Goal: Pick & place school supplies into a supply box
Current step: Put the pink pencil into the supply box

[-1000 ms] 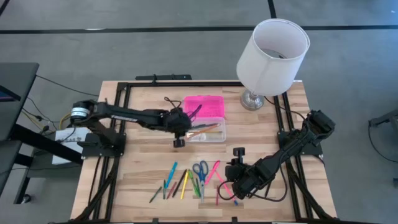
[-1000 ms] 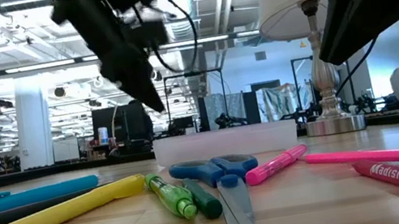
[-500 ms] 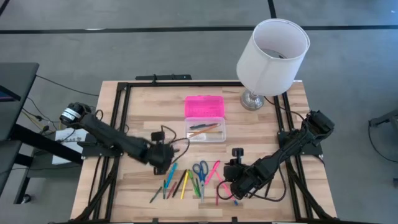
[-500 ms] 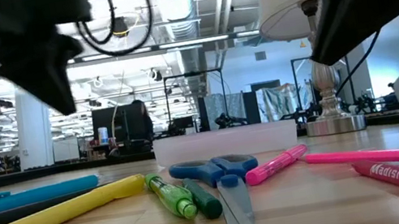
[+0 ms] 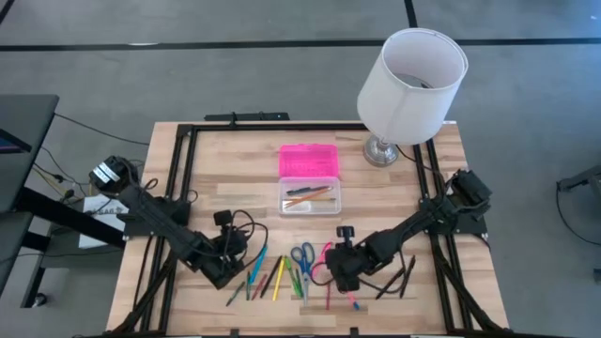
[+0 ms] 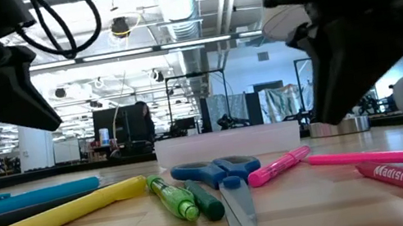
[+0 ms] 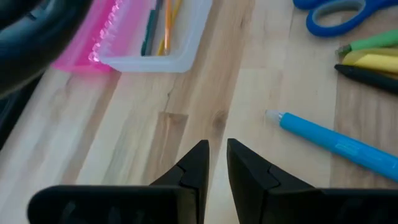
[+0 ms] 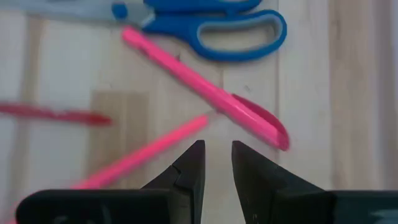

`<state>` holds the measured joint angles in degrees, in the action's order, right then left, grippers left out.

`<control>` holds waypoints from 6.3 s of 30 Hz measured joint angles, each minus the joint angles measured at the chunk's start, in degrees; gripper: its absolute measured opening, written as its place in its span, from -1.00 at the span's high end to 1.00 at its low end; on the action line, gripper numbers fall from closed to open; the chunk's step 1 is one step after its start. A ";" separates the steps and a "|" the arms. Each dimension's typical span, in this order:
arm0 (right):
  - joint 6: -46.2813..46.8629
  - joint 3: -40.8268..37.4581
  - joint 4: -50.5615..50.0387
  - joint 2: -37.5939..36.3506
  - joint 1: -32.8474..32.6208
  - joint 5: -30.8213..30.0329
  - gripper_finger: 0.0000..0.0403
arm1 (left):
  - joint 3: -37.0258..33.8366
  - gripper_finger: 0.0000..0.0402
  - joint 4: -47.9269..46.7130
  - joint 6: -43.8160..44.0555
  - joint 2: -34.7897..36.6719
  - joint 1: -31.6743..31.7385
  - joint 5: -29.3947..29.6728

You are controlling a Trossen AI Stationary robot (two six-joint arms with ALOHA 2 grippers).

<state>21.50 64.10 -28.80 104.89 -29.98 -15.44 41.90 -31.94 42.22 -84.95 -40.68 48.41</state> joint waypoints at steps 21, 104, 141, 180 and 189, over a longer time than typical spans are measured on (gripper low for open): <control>22.53 0.00 0.13 0.19 -2.19 8.67 0.64 | -0.25 0.74 -0.52 -0.48 -0.02 -0.18 1.79; 9.31 1.91 -21.53 6.27 -0.35 9.94 0.91 | -3.77 0.74 0.48 1.09 -0.15 -0.07 4.58; 8.45 2.99 -21.69 6.64 -2.55 9.89 0.91 | -3.79 0.74 0.48 1.09 -0.15 -0.07 4.56; 7.63 13.59 -34.51 6.96 1.79 1.89 1.00 | -3.82 0.74 0.44 1.09 -0.15 -0.07 4.91; 2.04 21.94 -36.00 6.77 7.64 -6.92 1.00 | -3.82 0.74 0.42 1.09 -0.15 -0.07 4.86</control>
<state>23.54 86.03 -64.80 111.66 -22.34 -22.35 38.09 -31.53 43.31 -85.10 -40.75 53.28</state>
